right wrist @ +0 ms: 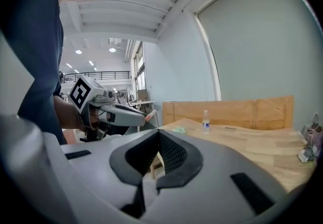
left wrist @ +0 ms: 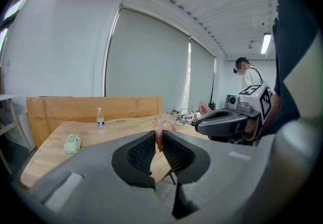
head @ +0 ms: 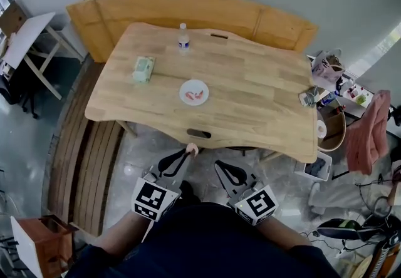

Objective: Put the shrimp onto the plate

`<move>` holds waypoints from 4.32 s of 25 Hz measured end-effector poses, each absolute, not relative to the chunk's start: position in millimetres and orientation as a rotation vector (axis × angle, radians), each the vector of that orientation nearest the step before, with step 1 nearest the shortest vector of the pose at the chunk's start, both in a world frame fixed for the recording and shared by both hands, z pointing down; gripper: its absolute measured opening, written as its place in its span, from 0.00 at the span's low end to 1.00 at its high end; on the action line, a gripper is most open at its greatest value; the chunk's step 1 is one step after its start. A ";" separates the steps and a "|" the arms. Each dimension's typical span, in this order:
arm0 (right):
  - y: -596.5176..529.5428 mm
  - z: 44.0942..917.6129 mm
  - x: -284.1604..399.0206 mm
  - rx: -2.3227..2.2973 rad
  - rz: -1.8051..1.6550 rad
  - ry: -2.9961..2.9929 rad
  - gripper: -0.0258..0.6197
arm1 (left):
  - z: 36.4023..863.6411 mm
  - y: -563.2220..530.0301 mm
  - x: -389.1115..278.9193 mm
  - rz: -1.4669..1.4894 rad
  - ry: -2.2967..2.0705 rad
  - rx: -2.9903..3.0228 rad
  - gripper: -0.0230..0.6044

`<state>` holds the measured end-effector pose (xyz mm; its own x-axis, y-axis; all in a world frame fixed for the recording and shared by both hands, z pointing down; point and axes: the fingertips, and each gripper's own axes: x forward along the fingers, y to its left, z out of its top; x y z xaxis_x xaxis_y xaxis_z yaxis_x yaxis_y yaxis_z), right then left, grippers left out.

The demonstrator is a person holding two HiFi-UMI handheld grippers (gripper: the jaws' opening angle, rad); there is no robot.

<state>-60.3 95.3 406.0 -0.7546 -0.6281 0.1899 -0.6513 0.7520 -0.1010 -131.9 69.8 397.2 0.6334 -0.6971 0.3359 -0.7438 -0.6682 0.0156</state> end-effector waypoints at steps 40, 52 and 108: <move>-101.5 419.2 -28.9 0.908 0.324 -2.863 0.05 | 479.2 -149.6 -112.8 0.620 -1.300 2.583 0.11; -119.4 434.6 -7.2 0.931 0.358 -2.836 0.05 | 527.0 -203.7 -106.5 0.742 -1.295 2.571 0.11; -148.4 496.8 45.2 0.985 0.560 -2.680 0.05 | 739.2 -309.5 -142.4 1.311 -1.161 2.268 0.11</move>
<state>45.2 -148.4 496.8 -0.7470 -0.5711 0.3404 -0.6596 0.7008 -0.2717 -142.4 -309.5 739.2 0.2672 -0.5045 0.8210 -0.7538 -0.6402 -0.1481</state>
